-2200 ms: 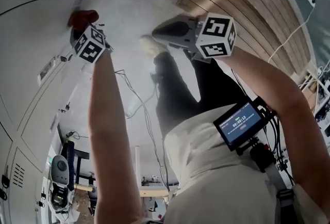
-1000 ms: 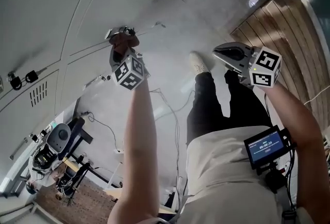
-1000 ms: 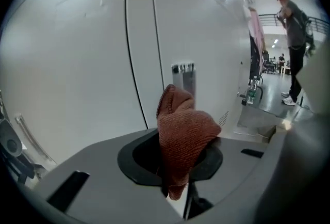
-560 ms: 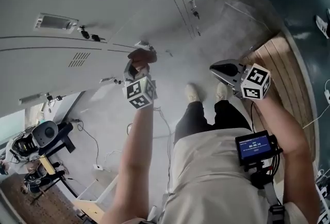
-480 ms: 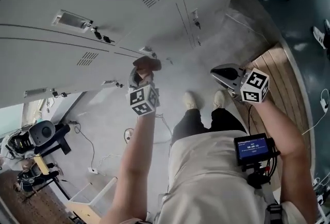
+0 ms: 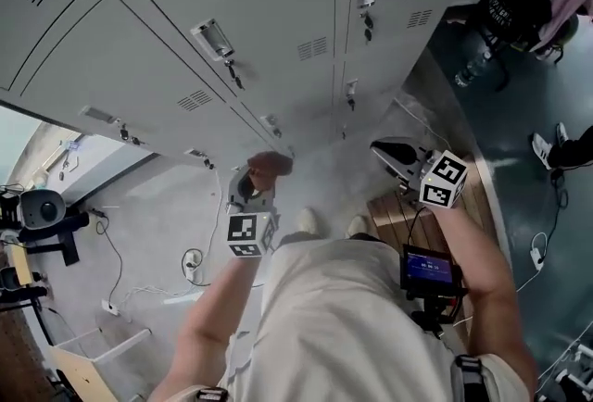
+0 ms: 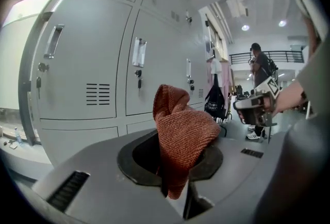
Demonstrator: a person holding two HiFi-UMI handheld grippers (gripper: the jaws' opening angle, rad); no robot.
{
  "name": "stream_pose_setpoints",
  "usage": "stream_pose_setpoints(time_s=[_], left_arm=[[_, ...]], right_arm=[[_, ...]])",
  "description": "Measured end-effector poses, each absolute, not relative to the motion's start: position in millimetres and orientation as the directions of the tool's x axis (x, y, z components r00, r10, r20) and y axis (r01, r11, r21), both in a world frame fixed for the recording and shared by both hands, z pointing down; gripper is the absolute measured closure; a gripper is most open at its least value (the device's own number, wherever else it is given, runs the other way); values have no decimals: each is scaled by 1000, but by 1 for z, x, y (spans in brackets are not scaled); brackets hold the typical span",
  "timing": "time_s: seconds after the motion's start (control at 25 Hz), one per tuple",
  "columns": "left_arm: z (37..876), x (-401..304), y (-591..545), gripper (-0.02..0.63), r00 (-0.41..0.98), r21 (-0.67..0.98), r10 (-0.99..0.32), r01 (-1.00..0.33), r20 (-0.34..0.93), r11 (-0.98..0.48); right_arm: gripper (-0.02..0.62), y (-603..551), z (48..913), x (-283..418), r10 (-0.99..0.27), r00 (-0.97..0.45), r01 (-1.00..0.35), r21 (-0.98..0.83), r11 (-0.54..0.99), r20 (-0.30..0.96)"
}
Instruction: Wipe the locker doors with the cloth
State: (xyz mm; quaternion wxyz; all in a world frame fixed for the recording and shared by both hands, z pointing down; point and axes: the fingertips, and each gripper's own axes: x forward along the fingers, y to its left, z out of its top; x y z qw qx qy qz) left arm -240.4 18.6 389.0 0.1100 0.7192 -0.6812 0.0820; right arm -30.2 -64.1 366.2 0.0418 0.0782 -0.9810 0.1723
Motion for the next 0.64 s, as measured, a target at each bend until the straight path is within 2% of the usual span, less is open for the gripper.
stream_pose_setpoints(time_s=[0.16, 0.4, 0.64], left_arm=[[367, -216, 33, 538, 93, 47, -969, -995, 230, -84], [365, -221, 44, 538, 57, 86, -970, -996, 236, -38], [332, -242, 16, 538, -5, 43, -992, -999, 124, 11]], right_arm=[[578, -66, 339, -34, -127, -990, -142, -302, 943, 68], [578, -60, 322, -27, -108, -992, -122, -281, 952, 62], [578, -87, 295, -38, -58, -997, -68, -217, 974, 49]])
